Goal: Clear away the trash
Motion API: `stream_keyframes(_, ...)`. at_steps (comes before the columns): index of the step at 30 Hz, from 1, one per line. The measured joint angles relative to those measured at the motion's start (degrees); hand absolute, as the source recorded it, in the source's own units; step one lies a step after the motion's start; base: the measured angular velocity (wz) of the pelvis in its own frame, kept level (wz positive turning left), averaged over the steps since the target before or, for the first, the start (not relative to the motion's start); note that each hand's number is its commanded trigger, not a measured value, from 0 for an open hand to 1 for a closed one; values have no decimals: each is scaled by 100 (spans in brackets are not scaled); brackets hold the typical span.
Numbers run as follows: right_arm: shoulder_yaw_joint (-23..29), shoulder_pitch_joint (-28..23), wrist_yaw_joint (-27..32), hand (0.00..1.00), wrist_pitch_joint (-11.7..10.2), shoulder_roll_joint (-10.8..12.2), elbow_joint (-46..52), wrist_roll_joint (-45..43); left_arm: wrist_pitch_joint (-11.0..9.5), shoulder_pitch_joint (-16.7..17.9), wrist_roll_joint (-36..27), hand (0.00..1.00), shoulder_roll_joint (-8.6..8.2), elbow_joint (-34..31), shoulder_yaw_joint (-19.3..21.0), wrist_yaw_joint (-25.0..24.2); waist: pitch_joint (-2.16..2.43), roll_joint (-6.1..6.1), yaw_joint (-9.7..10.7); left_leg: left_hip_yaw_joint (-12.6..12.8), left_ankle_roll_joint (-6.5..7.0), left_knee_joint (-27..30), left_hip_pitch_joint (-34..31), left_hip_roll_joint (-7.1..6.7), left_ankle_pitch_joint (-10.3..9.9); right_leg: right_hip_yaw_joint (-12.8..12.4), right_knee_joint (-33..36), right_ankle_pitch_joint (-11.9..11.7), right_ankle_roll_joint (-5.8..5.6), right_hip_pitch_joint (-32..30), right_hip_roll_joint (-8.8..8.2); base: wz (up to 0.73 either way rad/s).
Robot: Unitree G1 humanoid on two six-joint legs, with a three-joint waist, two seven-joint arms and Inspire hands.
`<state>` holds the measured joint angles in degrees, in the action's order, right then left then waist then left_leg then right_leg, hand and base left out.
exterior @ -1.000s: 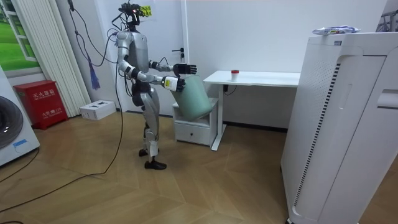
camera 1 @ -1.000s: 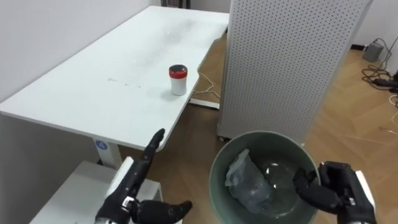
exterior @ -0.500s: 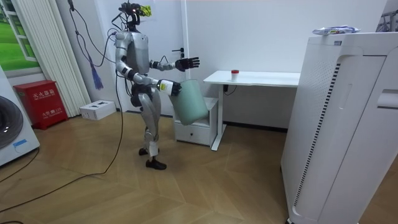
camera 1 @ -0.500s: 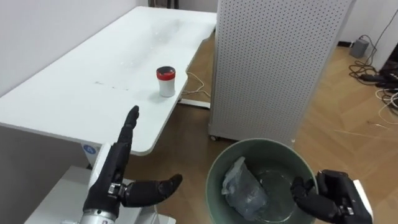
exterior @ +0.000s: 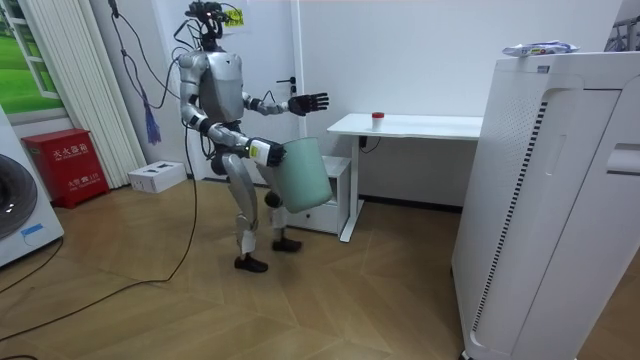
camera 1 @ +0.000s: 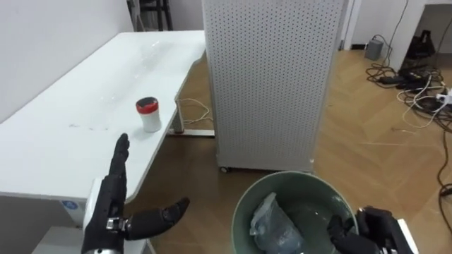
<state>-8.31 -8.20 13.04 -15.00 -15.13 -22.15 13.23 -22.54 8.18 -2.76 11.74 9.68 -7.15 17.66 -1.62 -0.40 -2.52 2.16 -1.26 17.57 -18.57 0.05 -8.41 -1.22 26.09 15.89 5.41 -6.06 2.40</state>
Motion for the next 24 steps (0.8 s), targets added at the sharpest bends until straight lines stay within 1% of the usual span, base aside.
stream_keyframes(1,-71,-13,-13,100,8,1,-41,25,-1,0,18,0,-8,128,-2,71,13,20,-36,-153,-26,-360,-15,1,337,-38,167,187,-52,16,7,-68)
stream_keyframes(2,-116,-35,-23,100,8,2,-53,25,0,-1,23,0,-11,179,1,96,37,28,-52,-187,-28,-376,-17,0,537,-61,267,299,-91,24,2,-44)
stream_keyframes(3,-184,-60,-85,100,8,15,-80,-5,0,-1,22,0,-7,233,15,133,104,28,-51,-187,-28,-309,0,-46,884,-82,421,485,-168,14,-34,-28)
stream_keyframes(4,-187,-98,-155,100,9,32,-85,7,-1,-2,19,0,-14,234,12,178,121,-50,-54,-134,51,-241,10,-112,1031,-112,481,583,-249,27,-102,-25)
stream_keyframes(5,-185,-113,-180,100,9,33,-85,25,-1,1,17,0,-15,241,11,192,110,-83,-61,-104,60,-182,21,-143,1037,-108,479,619,-273,61,-152,-26)
stream_keyframes(6,-179,-135,-202,100,9,31,-86,16,-1,2,17,0,-14,282,24,217,92,-114,-77,-63,117,-23,51,-202,1066,-80,449,666,-305,152,-257,-30)
stream_keyframes(7,-181,-137,-202,100,11,31,-86,-2,0,2,2,0,-2,288,32,271,74,-127,-92,-28,311,176,52,-258,1007,-18,410,734,-353,250,-349,-25)
stream_keyframes(8,-183,-144,-201,100,12,31,-86,-18,0,0,0,0,4,288,31,305,72,-131,-84,-3,370,274,54,-281,910,-25,362,760,-380,323,-379,-20)
stream_keyframes(9,-178,-151,-200,100,12,24,-87,-25,-2,-3,11,0,15,281,35,341,67,-143,-87,93,437,484,55,-308,688,-35,316,800,-436,433,-473,-16)
stream_keyframes(10,-174,-151,-199,100,12,26,-86,-28,-2,-4,12,0,22,281,55,365,60,-156,-88,129,502,720,64,-376,467,-20,324,896,-493,544,-573,-18)
stream_keyframes(11,-176,-150,-199,100,12,27,-85,-29,-2,-14,9,0,22,281,61,406,54,-171,-88,216,538,799,75,-386,328,-16,385,957,-527,573,-634,-29)
stream_keyframes(12,-177,-143,-203,100,12,27,-86,-30,-2,-40,-4,0,19,282,67,486,43,-196,-126,300,561,977,117,-447,85,30,624,1057,-646,579,-752,-34)
stream_keyframes(13,-182,-134,-203,100,12,34,-86,-6,-3,-75,-11,0,24,282,69,560,40,-200,-178,404,626,1102,178,-483,-105,189,1102,1071,-695,461,-869,-38)
stream_keyframes(14,-183,-135,-206,100,12,34,-90,-4,-6,-98,-11,0,27,281,71,595,35,-206,-202,465,631,1153,220,-495,-181,238,1398,1032,-762,349,-951,-35)
stream_keyframes(15,-187,-136,-237,100,13,33,-90,-4,-31,-139,-5,0,40,277,84,684,30,-215,-232,584,707,1248,302,-494,-318,286,1959,869,-959,123,-1065,-29)
stream_keyframes(16,-202,-140,-252,100,14,37,-90,26,-50,-186,14,0,42,279,125,745,20,-221,-258,618,735,1323,366,-474,-441,329,2333,647,-993,-18,-1146,-28)
stream_keyframes(17,-205,-140,-261,100,14,48,-91,24,-56,-216,57,0,41,279,172,772,34,-198,-271,635,746,1317,422,-464,-498,358,2456,537,-1009,-61,-1147,-28)
stream_keyframes(18,-227,-139,-304,100,13,55,-94,-7,-95,-243,106,0,43,270,241,880,32,-174,-270,606,751,1299,489,-424,-585,403,2634,370,-1007,-192,-1127,-34)
stream_keyframes(19,-227,-133,-384,100,10,55,-92,-38,-124,-247,120,0,33,224,316,1003,20,-116,-282,522,746,1288,516,-364,-647,481,2596,502,-958,-360,-1101,-32)
stream_keyframes(20,-229,-135,-413,100,11,54,-91,-35,-130,-247,120,0,36,210,339,1065,23,-88,-283,453,743,1258,527,-343,-653,538,2534,582,-910,-480,-1060,-17)
stream_keyframes(21,-234,-137,-455,100,11,54,-91,-33,-141,-262,113,0,45,210,387,1167,11,-25,-262,318,733,1176,591,-307,-648,675,2238,620,-902,-672,-988,8)
stream_keyframes(22,-235,-151,-448,100,12,54,-95,-39,-153,-313,113,0,46,211,388,1277,-5,9,-199,214,727,1117,651,-276,-647,758,1623,603,-881,-726,-912,20)
stream_keyframes(23,-235,-161,-447,100,12,48,-96,-39,-169,-349,113,0,42,210,381,1317,-3,0,-177,179,717,1082,685,-283,-653,765,1231,553,-867,-726,-903,26)
stream_keyframes(24,-235,-176,-451,100,12,39,-101,-85,-217,-373,117,0,39,209,375,1353,14,-32,-172,155,684,1001,780,-302,-678,753,483,189,-837,-685,-903,24)
